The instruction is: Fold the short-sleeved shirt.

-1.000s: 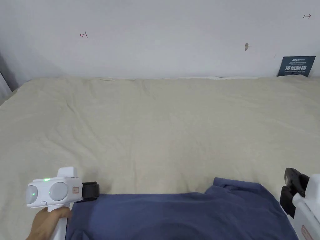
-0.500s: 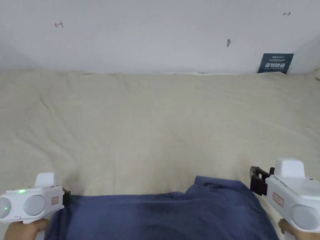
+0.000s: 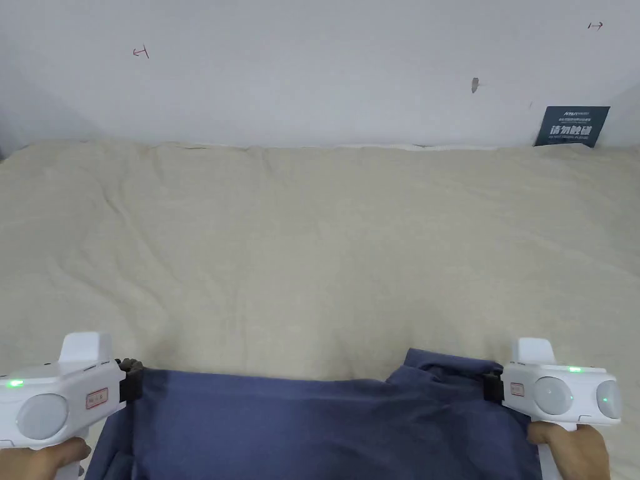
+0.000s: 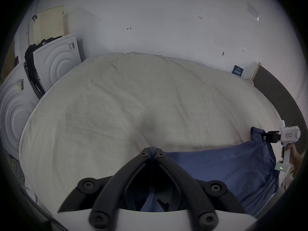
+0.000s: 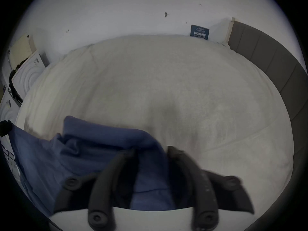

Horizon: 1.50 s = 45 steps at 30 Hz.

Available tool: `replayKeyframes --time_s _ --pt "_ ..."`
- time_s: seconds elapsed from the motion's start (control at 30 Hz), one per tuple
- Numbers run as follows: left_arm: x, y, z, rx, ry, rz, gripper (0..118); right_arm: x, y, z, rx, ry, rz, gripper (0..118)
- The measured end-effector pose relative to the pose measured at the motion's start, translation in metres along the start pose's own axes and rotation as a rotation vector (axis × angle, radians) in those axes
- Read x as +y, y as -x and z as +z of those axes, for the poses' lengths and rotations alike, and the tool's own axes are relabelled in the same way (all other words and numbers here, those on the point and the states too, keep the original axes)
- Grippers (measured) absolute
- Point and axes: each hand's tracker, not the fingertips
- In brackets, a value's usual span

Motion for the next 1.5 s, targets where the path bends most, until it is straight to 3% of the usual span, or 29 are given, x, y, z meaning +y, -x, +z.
replayKeyframes --time_s 0.13,0.33,0.6,0.9,1.17,1.2,1.23,1.27,1.3,1.33,1.37,1.4,1.5 --pt "-0.007 0.003 0.007 0.012 -0.003 0.013 2 -0.003 0.0 0.034 0.023 -0.086 0.032 3" --pt "-0.024 0.012 0.033 0.025 -0.033 0.035 2 -0.021 -0.011 0.131 0.099 -0.239 0.016 3" --pt "-0.066 0.024 0.091 0.027 -0.055 0.07 2 -0.099 -0.025 0.232 0.188 -0.297 -0.084 3" --pt "-0.155 0.035 0.106 0.053 0.083 0.047 2 -0.208 -0.035 0.22 0.131 -0.152 -0.147 3" --pt "-0.202 0.029 0.082 0.111 0.233 0.066 4 -0.246 -0.038 0.177 0.072 -0.042 -0.218 5" --pt "-0.202 0.028 0.082 0.102 0.209 0.076 16 -0.245 -0.037 0.18 0.068 -0.05 -0.221 8" --pt "-0.201 0.026 0.086 0.108 0.205 0.081 36 -0.243 -0.036 0.183 0.066 -0.058 -0.219 16" --pt "-0.197 0.025 0.089 0.119 0.198 0.089 66 -0.238 -0.035 0.19 0.064 -0.066 -0.212 31" --pt "-0.193 0.024 0.093 0.128 0.192 0.095 100 -0.231 -0.031 0.199 0.056 -0.08 -0.196 63" --pt "-0.188 0.024 0.098 0.125 0.184 0.097 114 -0.224 -0.029 0.209 0.036 -0.115 -0.179 86" --pt "-0.181 0.021 0.106 0.101 0.153 0.101 117 -0.217 -0.028 0.217 0.017 -0.152 -0.164 104" --pt "-0.174 0.019 0.115 0.079 0.104 0.102 116 -0.209 -0.026 0.226 0.01 -0.188 -0.154 110" --pt "-0.144 0.007 0.147 0.071 -0.055 0.088 113 -0.18 -0.016 0.268 0.025 -0.368 -0.132 111"
